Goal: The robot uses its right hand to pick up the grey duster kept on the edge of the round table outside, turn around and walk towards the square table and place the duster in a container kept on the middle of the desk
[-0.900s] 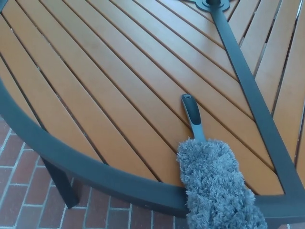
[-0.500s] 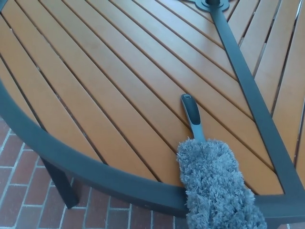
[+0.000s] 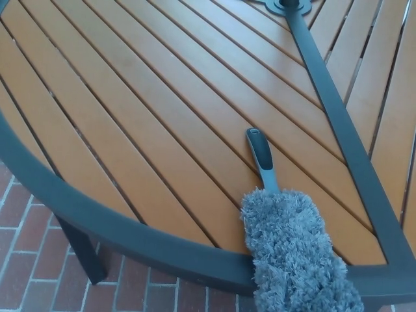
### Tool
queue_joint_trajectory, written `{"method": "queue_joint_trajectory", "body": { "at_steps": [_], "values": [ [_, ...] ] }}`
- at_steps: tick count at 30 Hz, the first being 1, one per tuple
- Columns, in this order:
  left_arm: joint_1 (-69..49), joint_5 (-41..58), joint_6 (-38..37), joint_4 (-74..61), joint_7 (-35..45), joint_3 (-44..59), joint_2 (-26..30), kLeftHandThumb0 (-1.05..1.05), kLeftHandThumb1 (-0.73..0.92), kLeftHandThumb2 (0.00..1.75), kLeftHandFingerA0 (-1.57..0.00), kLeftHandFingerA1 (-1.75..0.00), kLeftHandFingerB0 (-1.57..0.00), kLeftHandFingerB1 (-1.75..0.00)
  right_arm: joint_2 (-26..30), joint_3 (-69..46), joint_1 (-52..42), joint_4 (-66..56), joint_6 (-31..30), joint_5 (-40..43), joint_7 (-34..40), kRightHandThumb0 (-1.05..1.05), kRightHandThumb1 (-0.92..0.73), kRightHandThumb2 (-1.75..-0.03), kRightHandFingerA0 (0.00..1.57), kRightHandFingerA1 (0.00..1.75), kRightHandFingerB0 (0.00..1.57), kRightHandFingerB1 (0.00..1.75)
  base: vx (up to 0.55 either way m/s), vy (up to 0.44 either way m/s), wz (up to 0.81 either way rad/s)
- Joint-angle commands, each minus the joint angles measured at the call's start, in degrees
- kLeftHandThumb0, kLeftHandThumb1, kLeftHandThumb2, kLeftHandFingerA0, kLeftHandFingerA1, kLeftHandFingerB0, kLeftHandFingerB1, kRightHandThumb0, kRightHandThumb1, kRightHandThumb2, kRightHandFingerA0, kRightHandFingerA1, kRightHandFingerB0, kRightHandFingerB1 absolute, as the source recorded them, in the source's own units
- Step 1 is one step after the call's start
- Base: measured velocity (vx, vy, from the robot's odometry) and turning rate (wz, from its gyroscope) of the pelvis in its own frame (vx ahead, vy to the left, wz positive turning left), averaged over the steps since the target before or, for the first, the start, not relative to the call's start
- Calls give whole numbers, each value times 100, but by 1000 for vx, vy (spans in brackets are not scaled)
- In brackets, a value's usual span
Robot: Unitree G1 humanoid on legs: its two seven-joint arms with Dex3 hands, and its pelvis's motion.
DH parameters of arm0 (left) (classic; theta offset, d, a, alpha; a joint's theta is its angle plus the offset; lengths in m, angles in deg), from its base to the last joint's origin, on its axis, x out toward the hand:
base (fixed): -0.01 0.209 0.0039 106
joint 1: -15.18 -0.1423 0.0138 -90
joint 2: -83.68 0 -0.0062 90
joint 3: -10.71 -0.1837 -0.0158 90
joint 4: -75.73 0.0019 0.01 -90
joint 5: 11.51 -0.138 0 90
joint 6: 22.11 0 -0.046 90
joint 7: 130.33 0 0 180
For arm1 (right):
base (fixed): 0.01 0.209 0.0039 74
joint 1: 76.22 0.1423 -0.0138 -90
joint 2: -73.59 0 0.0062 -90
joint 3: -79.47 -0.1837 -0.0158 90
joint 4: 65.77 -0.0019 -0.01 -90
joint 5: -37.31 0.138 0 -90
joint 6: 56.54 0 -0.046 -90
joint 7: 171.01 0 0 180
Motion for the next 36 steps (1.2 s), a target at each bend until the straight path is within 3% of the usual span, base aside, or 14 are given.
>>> {"method": "queue_joint_trajectory", "body": {
  "at_steps": [1,2,5,6,10,14,19,20,23,24,25,33,34,36],
  "values": [
    [6,102,-690,99,59,5,98,-1,51,101,-94,-92,-88,-66,-21,-510,-117,-1099,-782,1425,-1319,-69,-54,-86,13,51,9,40,0,0,0],
    [4,98,-682,100,27,4,118,-1,51,101,-94,-92,-88,-66,-53,-732,-273,-2124,-1635,2289,-2190,-69,-54,-86,13,51,9,40,0,0,0],
    [10,95,-669,99,20,-2,124,-2,52,99,-92,-89,-87,-65,-59,-831,-431,-2830,-2191,2711,-2441,-73,-70,-61,11,40,14,26,0,0,0],
    [23,85,-706,91,37,-18,109,-3,51,101,-95,-91,-88,-66,168,-817,-679,-4215,-2942,3475,-2688,-80,-54,-98,2,23,4,25,0,0,0],
    [27,81,-725,88,44,-24,102,-3,51,101,-95,-91,-88,-66,232,-865,-823,-4893,-3357,3768,-2767,-80,-54,-98,2,23,4,25,0,0,0],
    [114,142,-664,22,99,-6,22,-2,53,101,-98,-92,-90,-67,1114,80,-648,-6806,-4130,3878,-3180,-105,-62,-111,0,52,0,67,0,0,0],
    [107,140,-656,19,101,-8,16,-2,53,101,-98,-92,-90,-67,1182,147,-698,-7130,-4417,3875,-3189,-105,-62,-111,0,52,0,67,0,0,0],
    [124,134,-658,32,76,-11,5,0,48,109,-94,-95,-80,-81,1291,461,-649,-7371,-4819,3953,-3248,-105,-72,-69,0,84,2,97,0,0,0],
    [143,124,-674,37,32,-16,-19,1,52,102,-94,-94,-88,-68,1486,986,-575,-7775,-5566,4050,-3302,-105,-77,-66,0,82,1,100,0,0,0],
    [137,122,-691,20,24,-17,-28,1,52,102,-94,-94,-88,-68,1522,1053,-572,-7831,-5750,4023,-3261,-105,-77,-66,0,82,1,100,0,0,0],
    [135,132,-718,29,45,-7,-27,0,48,110,-94,-96,-81,-82,1570,1086,-577,-7888,-5950,4093,-3207,-105,-61,-108,4,64,10,80,0,0,0],
    [132,172,-731,12,105,30,4,-4,49,107,-95,-93,-88,-67,1599,1154,-528,-8007,-7193,4591,-2830,-104,-61,-104,6,66,7,78,0,0,0],
    [134,188,-709,4,111,42,3,-3,51,105,-93,-93,-87,-68,1577,1167,-536,-8018,-7268,4623,-2796,-104,-78,-66,2,77,0,93,0,0,0],
    [135,208,-679,-11,118,58,2,-3,51,105,-93,-93,-87,-68,1538,1172,-539,-8048,-7386,4654,-2753,-104,-78,-66,2,77,0,93,0,0,0]
  ]
}}
